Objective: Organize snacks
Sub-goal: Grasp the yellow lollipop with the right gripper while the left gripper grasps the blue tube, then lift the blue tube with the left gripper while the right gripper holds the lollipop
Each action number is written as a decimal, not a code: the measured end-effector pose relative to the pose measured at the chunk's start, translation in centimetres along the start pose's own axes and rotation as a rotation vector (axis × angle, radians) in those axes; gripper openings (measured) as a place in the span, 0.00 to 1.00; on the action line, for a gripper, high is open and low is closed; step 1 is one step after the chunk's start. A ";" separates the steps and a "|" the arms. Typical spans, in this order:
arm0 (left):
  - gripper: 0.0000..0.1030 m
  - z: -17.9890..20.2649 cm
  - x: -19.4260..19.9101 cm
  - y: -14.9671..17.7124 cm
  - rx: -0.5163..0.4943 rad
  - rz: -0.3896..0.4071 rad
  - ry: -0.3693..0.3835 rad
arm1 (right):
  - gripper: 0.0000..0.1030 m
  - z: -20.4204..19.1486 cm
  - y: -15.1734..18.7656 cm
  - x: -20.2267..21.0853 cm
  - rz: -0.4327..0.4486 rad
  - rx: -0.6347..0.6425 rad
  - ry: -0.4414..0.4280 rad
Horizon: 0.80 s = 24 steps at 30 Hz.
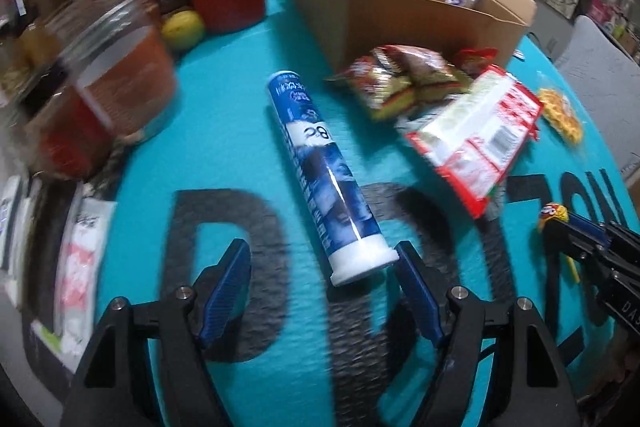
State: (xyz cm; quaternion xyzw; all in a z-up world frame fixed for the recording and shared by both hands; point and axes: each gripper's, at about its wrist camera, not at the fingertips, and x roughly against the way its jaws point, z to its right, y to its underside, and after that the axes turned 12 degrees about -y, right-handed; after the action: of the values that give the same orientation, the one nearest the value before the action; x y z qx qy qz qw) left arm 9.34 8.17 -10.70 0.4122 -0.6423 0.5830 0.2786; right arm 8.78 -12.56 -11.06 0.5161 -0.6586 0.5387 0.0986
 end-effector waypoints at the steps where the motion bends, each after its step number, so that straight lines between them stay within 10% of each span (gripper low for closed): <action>1: 0.72 -0.3 0.2 0.0 0.004 0.000 -0.009 | 0.24 -0.2 0.0 -0.2 -0.004 0.003 -0.004; 12: 0.72 -1.2 -1.3 -2.1 0.030 0.079 -0.079 | 0.24 -0.3 -0.1 -0.9 -0.024 -0.002 0.006; 16: 0.34 -1.6 -2.2 -2.9 0.017 0.084 -0.063 | 0.24 -0.4 -0.2 -1.1 -0.029 -0.001 0.015; 24: 0.28 -1.4 -2.0 -2.1 0.004 0.047 0.031 | 0.24 -0.8 -0.2 -1.4 -0.036 0.012 0.019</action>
State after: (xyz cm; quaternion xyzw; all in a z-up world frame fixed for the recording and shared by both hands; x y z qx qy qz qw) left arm 11.95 9.97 -11.07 0.3884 -0.6463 0.5970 0.2740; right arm 9.24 -11.12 -11.54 0.5233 -0.6452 0.5455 0.1112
